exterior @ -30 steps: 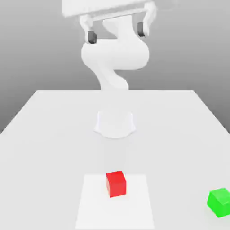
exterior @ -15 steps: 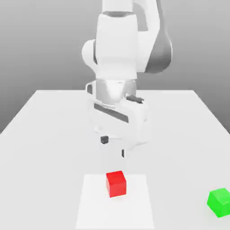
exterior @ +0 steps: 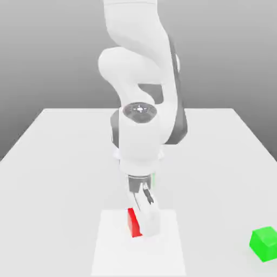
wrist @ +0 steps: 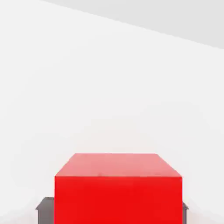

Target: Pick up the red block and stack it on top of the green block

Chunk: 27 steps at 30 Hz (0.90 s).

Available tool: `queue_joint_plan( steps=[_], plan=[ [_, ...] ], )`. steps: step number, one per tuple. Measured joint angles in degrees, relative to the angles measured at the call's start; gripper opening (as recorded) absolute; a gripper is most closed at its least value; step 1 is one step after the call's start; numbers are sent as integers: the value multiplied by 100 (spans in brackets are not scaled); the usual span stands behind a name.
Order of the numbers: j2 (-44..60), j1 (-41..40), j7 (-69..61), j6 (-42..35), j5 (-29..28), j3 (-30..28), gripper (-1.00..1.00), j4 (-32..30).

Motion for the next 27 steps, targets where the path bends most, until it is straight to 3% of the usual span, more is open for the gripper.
queue_joint_plan(
  steps=[2, 9, 11, 22, 26, 27],
  plan=[
    [12, 15, 7, 7, -8, -17, -100, 1],
    [-1245, -63, -814, -1077, 1122, 408, -100, -156],
    [-1182, -70, -713, -1338, 1021, 617, -100, 131],
    [-47, 1690, 88, -2564, 217, 1703, -100, 2357],
    [651, 2091, 482, -2176, -303, 1494, -100, 2636],
    [846, 2197, 581, -2017, -440, 1373, 100, 2659]
  ],
)
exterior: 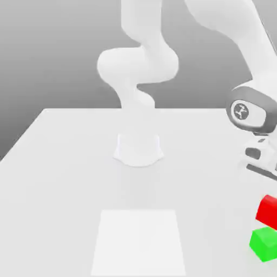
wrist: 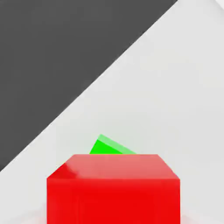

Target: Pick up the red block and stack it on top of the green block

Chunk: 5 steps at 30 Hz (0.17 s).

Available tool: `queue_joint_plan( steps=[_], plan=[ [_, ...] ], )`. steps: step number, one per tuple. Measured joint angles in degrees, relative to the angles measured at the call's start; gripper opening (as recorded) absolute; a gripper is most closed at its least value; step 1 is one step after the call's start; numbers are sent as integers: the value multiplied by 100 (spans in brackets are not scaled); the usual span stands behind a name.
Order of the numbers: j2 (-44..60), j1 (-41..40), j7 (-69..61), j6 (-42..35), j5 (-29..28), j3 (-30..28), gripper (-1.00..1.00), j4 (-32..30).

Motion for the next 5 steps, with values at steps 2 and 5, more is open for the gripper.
queue_joint_plan(
  steps=[2, 5],
  plan=[
    [0, 0, 0, 0, 0, 0, 100, 0],
    [0, 0, 0, 0, 0, 0, 100, 0]
  ],
)
